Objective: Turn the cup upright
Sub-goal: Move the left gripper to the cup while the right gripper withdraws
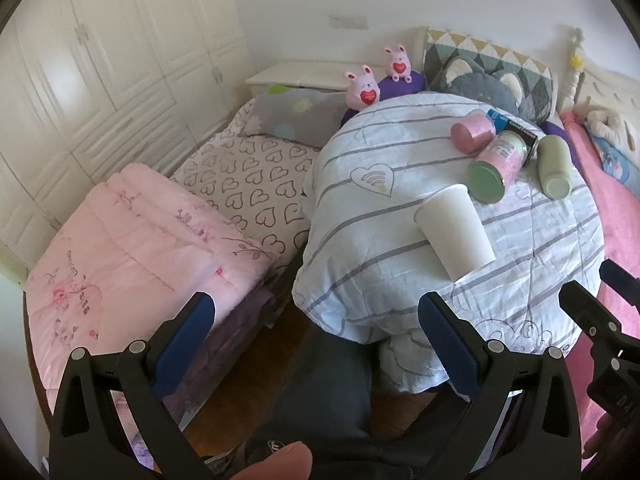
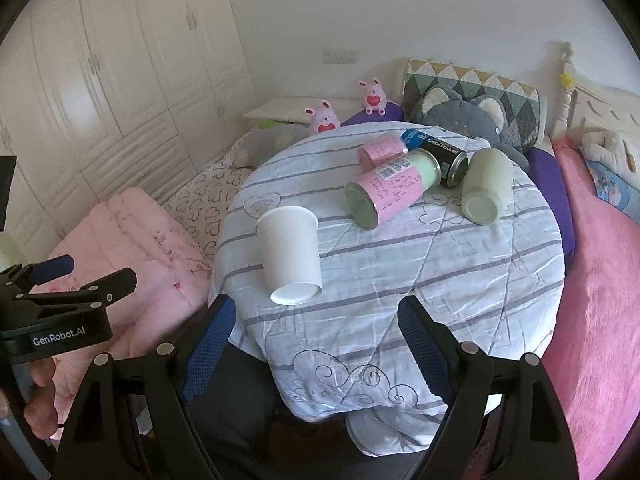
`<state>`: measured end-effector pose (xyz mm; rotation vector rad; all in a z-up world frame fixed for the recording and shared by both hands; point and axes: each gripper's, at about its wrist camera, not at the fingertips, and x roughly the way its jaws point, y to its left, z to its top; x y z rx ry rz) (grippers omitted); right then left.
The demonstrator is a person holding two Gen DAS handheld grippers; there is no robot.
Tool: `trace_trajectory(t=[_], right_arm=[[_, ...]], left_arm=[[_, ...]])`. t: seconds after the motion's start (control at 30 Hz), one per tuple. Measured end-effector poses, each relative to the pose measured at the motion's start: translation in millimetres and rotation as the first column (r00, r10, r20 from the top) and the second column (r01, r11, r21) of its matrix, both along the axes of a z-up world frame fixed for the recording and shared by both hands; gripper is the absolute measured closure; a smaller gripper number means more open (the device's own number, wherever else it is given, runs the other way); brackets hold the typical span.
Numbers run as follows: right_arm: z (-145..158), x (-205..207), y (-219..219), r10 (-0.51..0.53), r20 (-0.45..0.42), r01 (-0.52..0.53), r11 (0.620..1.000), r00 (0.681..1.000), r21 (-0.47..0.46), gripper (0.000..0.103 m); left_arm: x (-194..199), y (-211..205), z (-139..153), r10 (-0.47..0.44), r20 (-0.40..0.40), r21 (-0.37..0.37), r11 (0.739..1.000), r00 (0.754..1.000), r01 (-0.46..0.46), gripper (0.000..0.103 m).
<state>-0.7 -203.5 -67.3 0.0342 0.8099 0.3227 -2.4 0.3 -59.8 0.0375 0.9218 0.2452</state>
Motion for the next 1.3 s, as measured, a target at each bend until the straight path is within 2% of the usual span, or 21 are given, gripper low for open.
trace_trajectory(t=[0.9, 1.3], right_arm=[[-4, -4, -28, 0.018, 0.006, -0.018, 1.0, 1.0, 0.016, 0.018], [-17, 10, -52, 0.021, -0.014, -0.021, 0.999, 1.0, 0.039, 0.018]], left_arm=[[-13, -27, -1, 0.031, -0.043, -0.031, 0.999, 0.999, -0.032, 0.0], [10, -56, -8, 0.033, -0.085, -0.046, 0.998, 0.996, -0.037, 0.0]])
